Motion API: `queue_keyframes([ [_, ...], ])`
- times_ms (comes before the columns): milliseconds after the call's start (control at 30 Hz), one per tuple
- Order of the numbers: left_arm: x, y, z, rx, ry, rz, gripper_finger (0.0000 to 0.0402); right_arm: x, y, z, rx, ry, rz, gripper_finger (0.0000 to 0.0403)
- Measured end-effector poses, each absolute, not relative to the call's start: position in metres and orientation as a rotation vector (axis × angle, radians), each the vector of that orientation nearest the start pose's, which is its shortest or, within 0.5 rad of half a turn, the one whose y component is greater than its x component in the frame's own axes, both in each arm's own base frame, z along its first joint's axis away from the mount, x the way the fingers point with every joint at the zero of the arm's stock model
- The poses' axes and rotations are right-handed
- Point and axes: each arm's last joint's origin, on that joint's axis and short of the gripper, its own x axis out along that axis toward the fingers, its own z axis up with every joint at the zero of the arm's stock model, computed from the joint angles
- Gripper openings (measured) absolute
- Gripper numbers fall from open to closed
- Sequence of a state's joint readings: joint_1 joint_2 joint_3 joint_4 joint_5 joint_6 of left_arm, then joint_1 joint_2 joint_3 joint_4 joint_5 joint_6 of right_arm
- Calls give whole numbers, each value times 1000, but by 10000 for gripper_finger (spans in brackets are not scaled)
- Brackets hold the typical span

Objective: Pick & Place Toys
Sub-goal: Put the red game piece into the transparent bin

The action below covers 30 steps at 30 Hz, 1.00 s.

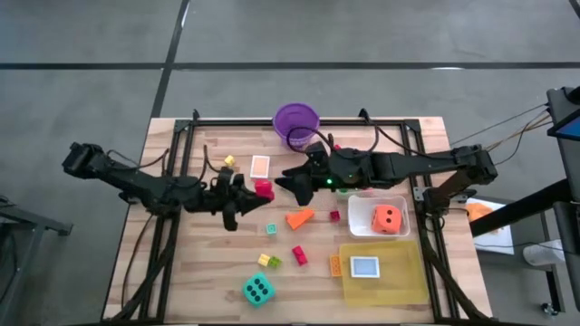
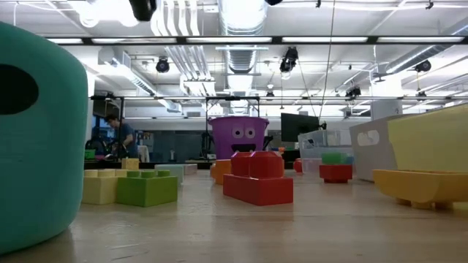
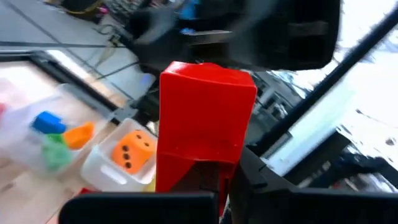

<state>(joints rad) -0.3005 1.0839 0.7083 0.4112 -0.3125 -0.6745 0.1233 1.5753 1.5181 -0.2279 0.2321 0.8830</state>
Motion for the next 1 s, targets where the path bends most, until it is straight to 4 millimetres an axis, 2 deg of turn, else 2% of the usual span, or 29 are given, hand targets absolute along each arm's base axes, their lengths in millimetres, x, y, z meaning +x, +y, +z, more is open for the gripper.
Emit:
queue_keyframes([
  [333,252,-68,336,-618,-55,-36,0,358,41,395,787,186,-116,244],
  [1000,255,-69,339,-634,-58,-80,0,345,54,407,746,198,-24,244],
])
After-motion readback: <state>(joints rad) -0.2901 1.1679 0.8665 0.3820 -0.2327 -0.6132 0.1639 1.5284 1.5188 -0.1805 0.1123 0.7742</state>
